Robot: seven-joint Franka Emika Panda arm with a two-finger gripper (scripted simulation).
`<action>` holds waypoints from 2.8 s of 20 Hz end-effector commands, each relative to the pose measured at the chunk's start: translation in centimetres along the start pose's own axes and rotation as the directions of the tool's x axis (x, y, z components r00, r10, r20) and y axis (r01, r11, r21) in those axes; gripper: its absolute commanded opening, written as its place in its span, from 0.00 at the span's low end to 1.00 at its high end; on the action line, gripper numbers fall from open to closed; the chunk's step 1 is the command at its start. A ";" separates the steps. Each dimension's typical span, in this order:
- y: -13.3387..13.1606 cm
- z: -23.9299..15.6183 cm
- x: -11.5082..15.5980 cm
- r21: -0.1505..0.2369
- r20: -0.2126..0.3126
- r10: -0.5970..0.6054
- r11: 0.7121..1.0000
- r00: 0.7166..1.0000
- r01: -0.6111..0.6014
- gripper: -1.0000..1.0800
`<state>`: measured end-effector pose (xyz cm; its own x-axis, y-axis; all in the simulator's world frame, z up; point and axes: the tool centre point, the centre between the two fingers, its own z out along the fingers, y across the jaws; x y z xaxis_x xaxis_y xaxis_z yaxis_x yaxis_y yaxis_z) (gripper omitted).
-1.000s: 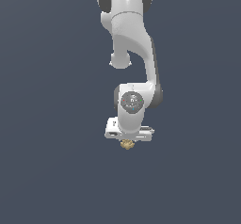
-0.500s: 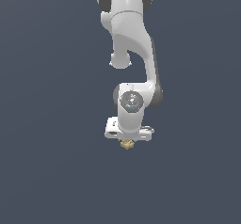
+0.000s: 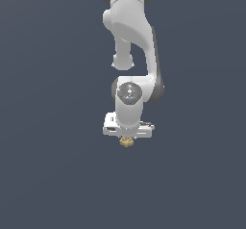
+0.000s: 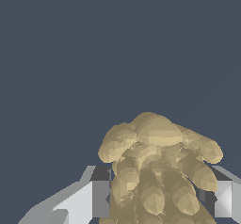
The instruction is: Pick up the object and move it to a goal position.
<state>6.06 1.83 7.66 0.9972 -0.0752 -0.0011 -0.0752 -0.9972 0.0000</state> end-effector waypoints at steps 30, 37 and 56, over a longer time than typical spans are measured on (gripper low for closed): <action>15.5 -28.5 -12.6 0.003 -0.001 0.001 1.000 1.000 -0.001 0.00; 19.3 -35.5 -15.5 0.003 -0.001 0.002 1.000 1.000 -0.002 0.00; 23.6 -43.4 -18.1 0.000 -0.001 0.001 1.000 1.000 -0.001 0.00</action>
